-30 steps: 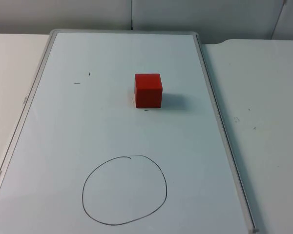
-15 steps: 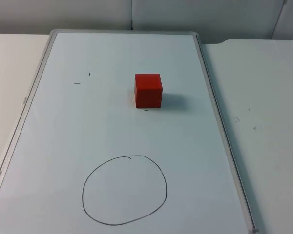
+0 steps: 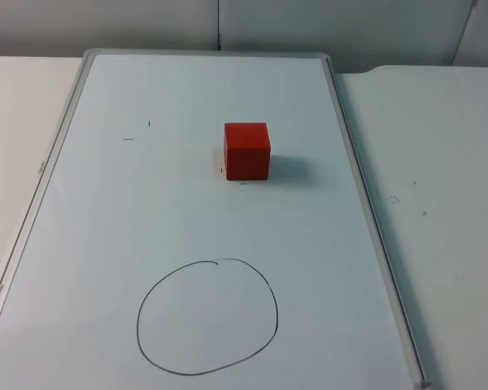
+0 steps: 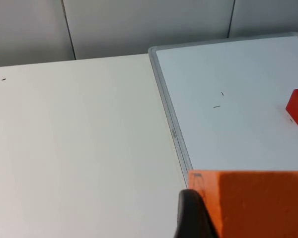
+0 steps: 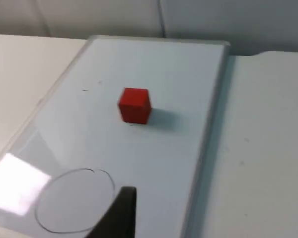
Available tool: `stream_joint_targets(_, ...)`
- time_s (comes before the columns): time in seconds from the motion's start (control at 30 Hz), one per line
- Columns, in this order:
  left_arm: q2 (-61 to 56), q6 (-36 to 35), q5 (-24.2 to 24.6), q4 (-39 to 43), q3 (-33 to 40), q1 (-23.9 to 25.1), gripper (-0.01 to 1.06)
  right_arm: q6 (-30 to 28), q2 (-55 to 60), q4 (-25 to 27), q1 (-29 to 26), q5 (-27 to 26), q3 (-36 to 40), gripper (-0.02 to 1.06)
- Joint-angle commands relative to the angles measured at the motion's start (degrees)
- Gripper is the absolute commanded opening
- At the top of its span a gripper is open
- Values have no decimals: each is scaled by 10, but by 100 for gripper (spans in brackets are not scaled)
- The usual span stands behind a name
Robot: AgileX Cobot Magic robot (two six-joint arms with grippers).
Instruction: Pick up one cube with the left hand and another cube with the right hand. First place the cube in the right hand at the target position, then stack the cube in the left hand on top.
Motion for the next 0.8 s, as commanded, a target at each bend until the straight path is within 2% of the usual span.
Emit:
stream_joint_targets(0.0, -3, -3, -10, -2, 1, -3, 30, -64, 83, 68, 0, -43, -27, 102)
stream_joint_targets(0.07, -3, -3, -13, -3, 1, -3, 30, -112, 190, 114, 0, -59, -65, 101)
stream_joint_targets(0.1, -3, -3, -13, -3, 1, -3, 30, -112, 190, 114, 0, -59, -65, 101)
stream_joint_targets(0.13, -3, -3, -13, -3, 1, -3, 30, -140, 238, 136, 0, -61, -85, 101)
stream_joint_targets(0.23, -3, 0, -13, -3, 1, -3, 30, -191, 413, 205, 7, -70, -173, 101)
stream_joint_targets(0.27, -3, 0, -13, -3, 1, -3, 30, -191, 413, 205, 7, -70, -173, 101)
stream_joint_targets(0.33, -3, 0, -13, 3, 1, -3, 30, -179, 546, 201, 54, -76, -261, 101)
stream_joint_targets(0.4, -3, 0, -13, 7, 1, -3, 30, -131, 645, 157, 115, -99, -335, 101)
stream_joint_targets(0.43, -3, 0, -13, 7, 1, -3, 30, -131, 645, 157, 115, -99, -335, 101)
stream_joint_targets(0.53, -3, 0, -13, 9, 1, -3, 30, 33, 783, 6, 201, -140, -450, 100)
stream_joint_targets(0.57, -3, 0, -12, 9, 1, -3, 30, 110, 829, -43, 226, -141, -490, 100)
stream_joint_targets(0.6, -3, 0, -12, 9, 1, -3, 30, 110, 829, -43, 226, -141, -490, 100)
stream_joint_targets(0.7, -3, 0, -12, 9, 1, -3, 30, 281, 940, -206, 286, -120, -591, 100)
stream_joint_targets(0.73, -3, 0, -12, 9, 1, -3, 30, 328, 973, -246, 304, -109, -620, 100)
stream_joint_targets(0.77, -3, 0, -12, 9, 1, -3, 30, 328, 973, -246, 304, -109, -620, 100)
